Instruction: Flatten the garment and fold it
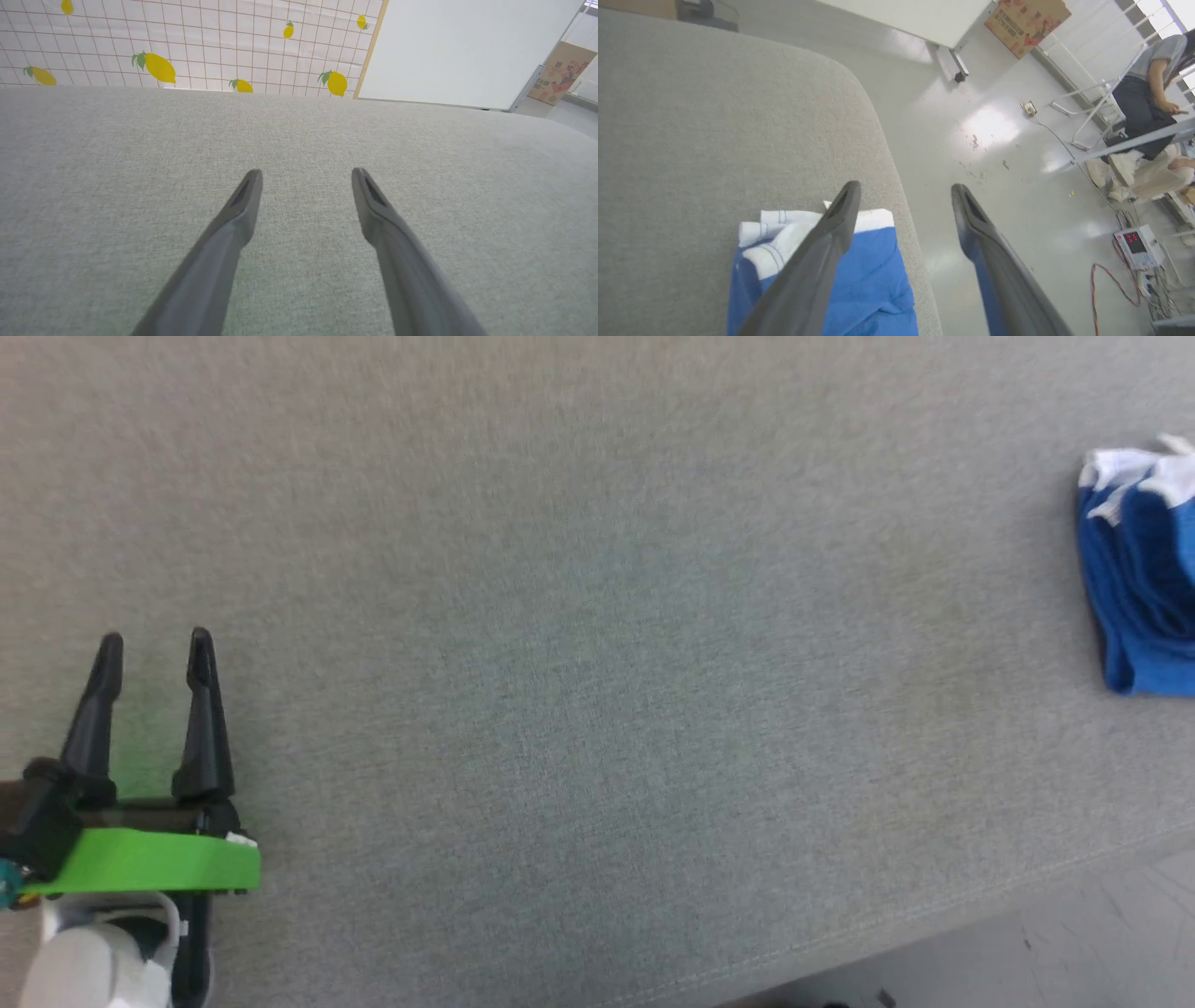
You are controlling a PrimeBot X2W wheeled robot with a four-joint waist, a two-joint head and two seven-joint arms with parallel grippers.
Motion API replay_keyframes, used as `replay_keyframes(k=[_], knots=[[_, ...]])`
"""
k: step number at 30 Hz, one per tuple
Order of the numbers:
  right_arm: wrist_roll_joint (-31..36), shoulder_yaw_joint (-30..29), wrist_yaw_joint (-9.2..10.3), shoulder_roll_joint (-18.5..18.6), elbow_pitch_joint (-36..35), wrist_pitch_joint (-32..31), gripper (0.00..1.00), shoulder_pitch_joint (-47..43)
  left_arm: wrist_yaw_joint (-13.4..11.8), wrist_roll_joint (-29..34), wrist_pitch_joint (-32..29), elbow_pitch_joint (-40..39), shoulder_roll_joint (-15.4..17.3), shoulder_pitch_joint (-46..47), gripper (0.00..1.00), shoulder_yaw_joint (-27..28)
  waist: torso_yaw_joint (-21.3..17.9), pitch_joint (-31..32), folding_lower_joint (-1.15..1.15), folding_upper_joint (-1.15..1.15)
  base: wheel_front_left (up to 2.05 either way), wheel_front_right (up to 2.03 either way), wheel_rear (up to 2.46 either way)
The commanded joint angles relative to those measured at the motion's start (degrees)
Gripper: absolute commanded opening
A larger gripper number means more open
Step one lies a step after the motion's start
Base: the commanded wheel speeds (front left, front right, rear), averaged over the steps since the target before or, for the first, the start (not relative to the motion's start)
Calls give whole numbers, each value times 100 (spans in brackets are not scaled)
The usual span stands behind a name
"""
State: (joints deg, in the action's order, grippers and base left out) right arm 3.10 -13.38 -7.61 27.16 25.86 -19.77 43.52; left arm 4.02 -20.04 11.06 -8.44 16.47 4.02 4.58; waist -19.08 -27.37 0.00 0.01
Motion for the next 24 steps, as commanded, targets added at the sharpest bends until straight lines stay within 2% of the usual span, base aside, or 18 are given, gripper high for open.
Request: replay_keyframes(k=[1, 5, 6, 16, 19, 24], knots=[[-142, 158, 12, 1, -144, 141, 100, 128, -53, -41, 76, 38, -55, -80, 100, 10, 63, 479, 0, -1, 0, 0, 0], [-529, 427, 12, -279, -575, 575, 100, 304, -148, -54, 183, 209, -209, -103, 100, 13, 180, 867, 0, -1, 0, 0, 0], [-693, 424, 12, -610, -855, 964, 100, 343, -226, -75, 229, 309, -303, -90, 100, 46, 281, 1053, 0, -1, 0, 0, 0], [-1070, 798, 12, -2064, -1622, 2254, 100, -463, -425, -28, 359, 696, -580, 11, 100, 137, 873, 1716, 0, -1, 0, 0, 0], [-1200, 839, 12, -2316, -1697, 2570, 100, -851, -481, 22, 374, 765, -653, 65, 100, 151, 1045, 1831, 0, -1, 0, 0, 0], [-1457, 992, 12, -2423, -1652, 3148, 100, -1587, -509, 113, 388, 892, -781, 129, 100, 119, 1330, 2038, 0, -1, 0, 0, 0]])
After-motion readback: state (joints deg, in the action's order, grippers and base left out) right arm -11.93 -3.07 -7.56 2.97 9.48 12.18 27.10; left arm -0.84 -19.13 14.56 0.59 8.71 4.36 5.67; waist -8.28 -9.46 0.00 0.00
